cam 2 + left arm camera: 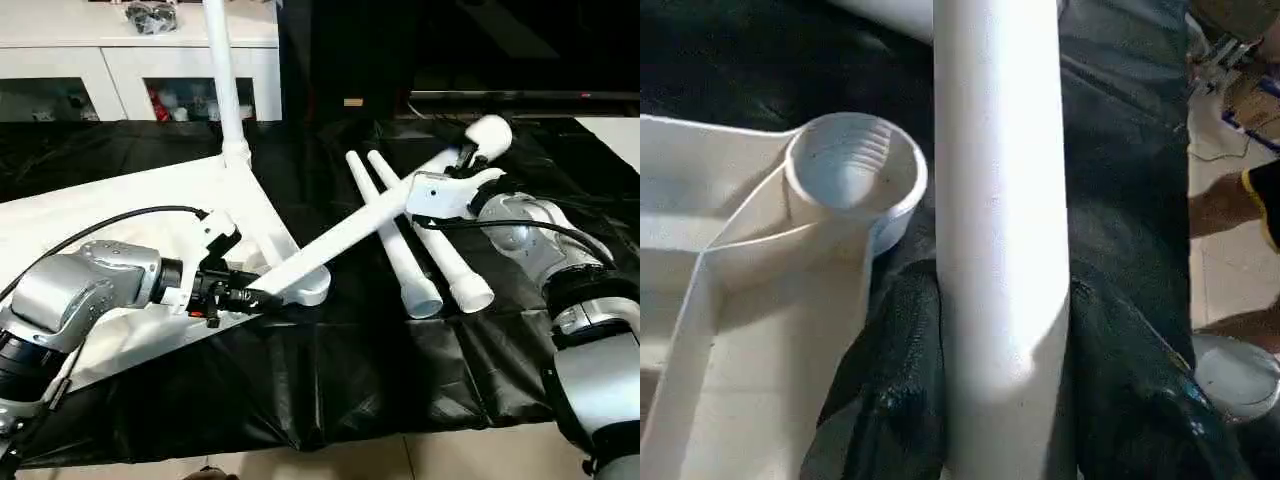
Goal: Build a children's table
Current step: Insert table leg to table base
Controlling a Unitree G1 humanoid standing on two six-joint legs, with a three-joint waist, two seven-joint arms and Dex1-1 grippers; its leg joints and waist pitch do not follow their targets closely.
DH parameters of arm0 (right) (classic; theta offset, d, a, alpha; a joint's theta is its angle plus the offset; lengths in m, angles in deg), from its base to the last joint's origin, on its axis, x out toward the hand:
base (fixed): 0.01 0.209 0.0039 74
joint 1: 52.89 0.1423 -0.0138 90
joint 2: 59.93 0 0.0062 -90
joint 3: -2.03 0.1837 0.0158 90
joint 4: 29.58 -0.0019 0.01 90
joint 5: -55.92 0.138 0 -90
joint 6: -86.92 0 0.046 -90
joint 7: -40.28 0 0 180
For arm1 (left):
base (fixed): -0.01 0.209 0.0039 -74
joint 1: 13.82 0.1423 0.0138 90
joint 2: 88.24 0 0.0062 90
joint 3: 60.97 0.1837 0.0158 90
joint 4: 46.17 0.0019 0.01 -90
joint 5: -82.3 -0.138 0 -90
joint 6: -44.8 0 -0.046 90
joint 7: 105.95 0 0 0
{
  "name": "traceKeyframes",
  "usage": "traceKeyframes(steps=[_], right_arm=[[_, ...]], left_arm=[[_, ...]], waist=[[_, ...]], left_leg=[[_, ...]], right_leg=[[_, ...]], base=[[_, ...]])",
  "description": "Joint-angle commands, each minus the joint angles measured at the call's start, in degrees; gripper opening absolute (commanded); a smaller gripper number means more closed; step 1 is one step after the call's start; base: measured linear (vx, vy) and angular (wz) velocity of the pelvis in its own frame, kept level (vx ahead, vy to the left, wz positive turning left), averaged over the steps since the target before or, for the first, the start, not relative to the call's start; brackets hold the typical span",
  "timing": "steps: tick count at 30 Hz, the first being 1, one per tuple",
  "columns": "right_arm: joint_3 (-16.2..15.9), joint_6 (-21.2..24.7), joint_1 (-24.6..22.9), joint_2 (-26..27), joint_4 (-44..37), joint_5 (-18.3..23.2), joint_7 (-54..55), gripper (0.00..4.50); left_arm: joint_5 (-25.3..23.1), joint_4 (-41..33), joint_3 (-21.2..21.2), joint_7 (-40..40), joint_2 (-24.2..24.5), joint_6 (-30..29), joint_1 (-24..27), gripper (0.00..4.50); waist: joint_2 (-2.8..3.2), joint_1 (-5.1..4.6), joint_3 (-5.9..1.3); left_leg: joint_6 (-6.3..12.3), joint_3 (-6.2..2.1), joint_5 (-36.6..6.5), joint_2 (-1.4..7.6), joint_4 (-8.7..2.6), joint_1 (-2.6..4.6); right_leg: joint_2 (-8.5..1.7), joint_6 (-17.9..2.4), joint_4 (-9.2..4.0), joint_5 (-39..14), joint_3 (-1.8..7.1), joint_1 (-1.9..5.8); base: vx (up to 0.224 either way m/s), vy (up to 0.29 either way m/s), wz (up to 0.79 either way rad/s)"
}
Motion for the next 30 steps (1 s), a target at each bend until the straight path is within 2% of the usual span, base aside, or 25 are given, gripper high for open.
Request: traceKeyframes(steps=[1, 10, 14, 15, 16, 18, 20, 21, 24, 27, 28, 30], right_arm=[[1.0, -0.2, -0.6, 0.1, 0.7, 0.8, -1.3, 3.06], [1.0, -0.2, -0.7, 0.1, 1.3, 1.9, -3.0, 2.61], [1.2, -0.1, -0.8, 0.3, 1.4, 2.6, -3.7, 2.49], [1.3, -0.1, -0.9, 0.4, 1.4, 2.8, -4.0, 2.45], [1.4, 0.0, -0.9, 0.6, 1.4, 3.0, -4.2, 2.41], [1.6, 0.0, -1.0, 0.7, 1.4, 3.1, -4.3, 2.39], [2.1, 0.4, -1.2, 1.1, 1.6, 3.8, -5.0, 2.31], [2.1, 0.4, -1.2, 1.1, 1.6, 3.8, -5.0, 2.17], [3.2, 1.2, -1.4, 1.7, 2.1, 5.4, -6.1, 2.08], [5.1, 2.1, -1.6, 2.5, 2.5, 8.0, -7.9, 1.88], [5.7, 2.4, -1.6, 2.7, 2.7, 8.8, -8.5, 1.85], [6.9, 3.3, -1.5, 3.2, 3.1, 10.5, -9.5, 1.83]], left_arm=[[0.0, -2.1, -0.3, -1.3, 0.2, 2.2, -0.3, 1.39], [-0.6, -0.9, -2.0, -2.2, 1.0, 6.8, -0.5, 1.39], [-0.3, 1.6, -4.9, -1.3, 0.8, 9.2, -1.0, 1.39], [-0.2, 3.5, -6.4, -0.5, 0.7, 9.7, -1.6, 1.39], [0.1, 4.9, -7.6, 0.0, 0.6, 10.2, -2.0, 1.95], [0.5, 6.0, -8.9, 0.5, 0.4, 10.5, -2.4, 2.09], [2.3, 9.6, -13.8, 2.8, -1.2, 12.5, -3.7, 2.18], [2.3, 9.6, -13.8, 2.8, -1.2, 12.5, -3.7, 2.48], [5.8, 15.5, -21.9, 8.0, -4.7, 16.2, -5.6, 2.53], [8.3, 17.9, -26.0, 10.5, -7.0, 18.5, -5.8, 2.53], [8.7, 18.2, -26.4, 10.9, -7.4, 18.8, -5.8, 2.53], [8.9, 18.8, -27.5, 12.4, -8.6, 19.8, -5.6, 2.53]], waist=[[-0.51, -0.21, -4.27], [-0.55, -0.16, -4.29], [-0.59, -0.16, -4.26], [-0.61, -0.14, -4.23], [-0.58, -0.10, -4.28], [-0.59, -0.19, -4.26], [-0.56, -0.20, -4.30], [-0.58, -0.28, -4.27], [-0.66, -0.07, -4.41], [-0.64, 0.04, -4.56], [-0.46, 0.09, -4.51], [-0.52, 0.20, -4.59]], left_leg=[[1.18, -0.52, -15.0, 1.85, -3.07, 1.04], [1.14, -0.52, -14.9, 1.87, -3.06, 1.04], [1.20, -0.51, -15.2, 1.81, -3.04, 1.02], [1.17, -0.51, -15.3, 1.85, -3.07, 1.03], [1.16, -0.50, -15.3, 1.80, -3.05, 1.07], [1.13, -0.44, -15.4, 1.77, -2.99, 1.02], [1.12, -0.57, -15.7, 1.79, -3.06, 1.03], [1.22, -0.49, -15.6, 1.69, -3.00, 1.00], [1.55, -0.53, -14.9, 1.72, -2.97, 1.00], [2.31, -0.50, -14.5, 1.76, -2.88, 1.00], [2.45, -0.55, -14.5, 1.81, -2.94, 1.04], [2.90, -0.61, -14.3, 2.02, -3.00, 1.09]], right_leg=[[-3.23, -10.9, -3.80, -13.2, 2.88, 3.10], [-3.26, -11.1, -3.80, -13.2, 2.92, 3.13], [-3.26, -10.8, -3.91, -14.1, 2.90, 3.08], [-3.28, -10.8, -3.91, -14.2, 2.90, 3.05], [-3.28, -10.9, -3.90, -14.3, 2.90, 3.05], [-3.25, -11.0, -3.89, -14.0, 2.92, 3.04], [-3.29, -10.8, -3.95, -14.3, 2.84, 3.15], [-3.21, -10.7, -4.03, -14.3, 2.84, 3.12], [-3.23, -11.3, -3.88, -12.7, 2.81, 3.22], [-3.34, -11.8, -3.74, -11.6, 2.81, 3.24], [-3.38, -12.0, -3.76, -11.5, 2.82, 3.20], [-3.38, -12.6, -3.67, -10.6, 2.77, 3.17]], base=[[0.000, 0.000, 0.00], [0.000, 0.000, 0.00], [0.000, 0.000, 0.00], [0.000, 0.000, 0.00], [0.000, 0.000, 0.00], [0.000, 0.000, 0.00], [0.000, 0.000, 0.00], [0.000, 0.000, 0.00], [0.000, 0.000, 0.00], [0.000, 0.000, 0.00], [0.000, 0.000, 0.00], [0.000, 0.000, 0.00]])
